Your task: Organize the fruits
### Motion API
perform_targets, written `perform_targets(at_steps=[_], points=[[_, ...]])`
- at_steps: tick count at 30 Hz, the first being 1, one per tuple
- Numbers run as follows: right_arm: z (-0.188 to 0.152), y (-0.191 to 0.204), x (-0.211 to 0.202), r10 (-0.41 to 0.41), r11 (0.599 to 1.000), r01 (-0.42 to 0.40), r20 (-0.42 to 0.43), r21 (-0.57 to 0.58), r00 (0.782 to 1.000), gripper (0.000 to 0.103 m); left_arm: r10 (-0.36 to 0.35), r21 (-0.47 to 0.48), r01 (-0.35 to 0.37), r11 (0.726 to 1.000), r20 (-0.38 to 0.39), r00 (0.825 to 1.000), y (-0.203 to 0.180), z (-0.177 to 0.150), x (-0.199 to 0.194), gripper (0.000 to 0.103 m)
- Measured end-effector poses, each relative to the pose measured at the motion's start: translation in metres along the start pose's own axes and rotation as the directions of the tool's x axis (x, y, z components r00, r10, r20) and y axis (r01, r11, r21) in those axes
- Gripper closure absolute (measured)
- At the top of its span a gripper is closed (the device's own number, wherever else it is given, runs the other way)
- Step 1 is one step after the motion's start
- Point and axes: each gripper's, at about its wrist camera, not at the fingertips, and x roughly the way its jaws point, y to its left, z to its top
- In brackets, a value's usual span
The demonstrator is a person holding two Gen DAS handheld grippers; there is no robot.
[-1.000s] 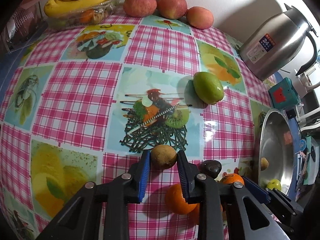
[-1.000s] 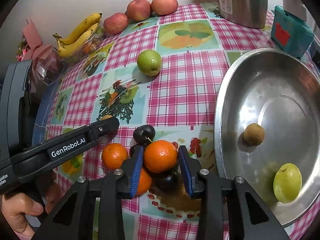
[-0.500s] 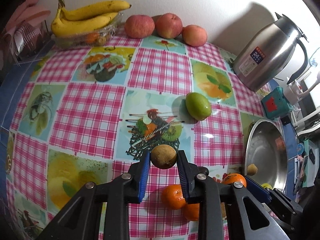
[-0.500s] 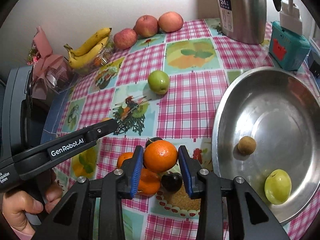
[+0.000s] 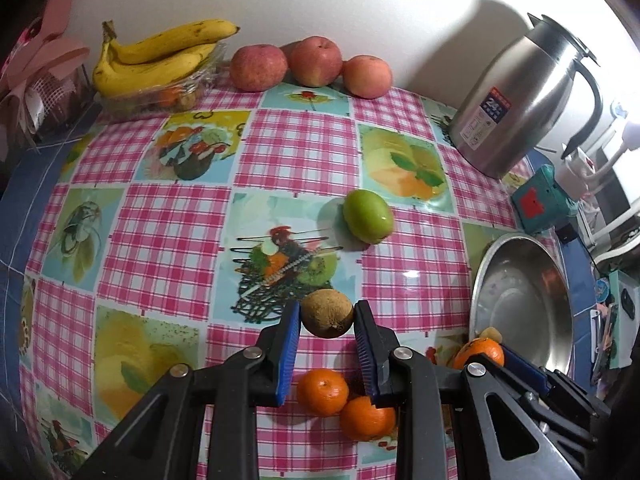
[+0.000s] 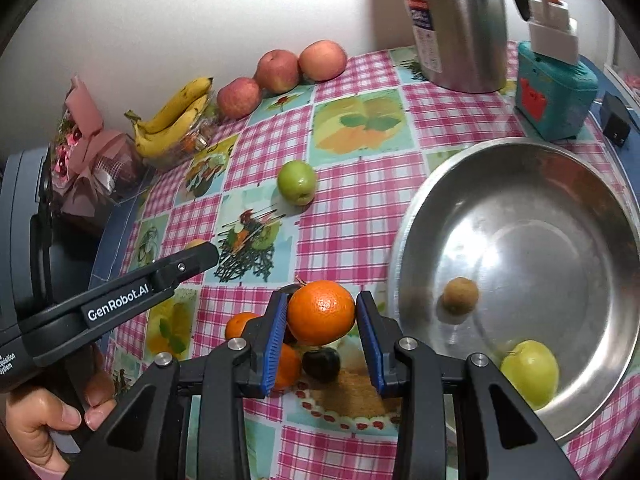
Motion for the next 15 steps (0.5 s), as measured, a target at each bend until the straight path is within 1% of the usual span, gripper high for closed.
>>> perform_targets(at_steps=[8, 15], points=[[0.001, -0.033, -0.020, -0.030, 0.998, 0.027, 0.045, 0.063, 0.999, 0.066, -0.015, 0.053, 0.014, 0.999, 0.004, 1.000, -0.033, -0.004, 0.001, 0.074], [0.003, -0.064, -0.037, -0.089, 0.989, 0.079, 0.080, 0.123, 0.993, 0.066, -0.022, 0.130, 0.021, 0.991, 0.002, 1.000, -0.069, -0.009, 0.003, 0.074]])
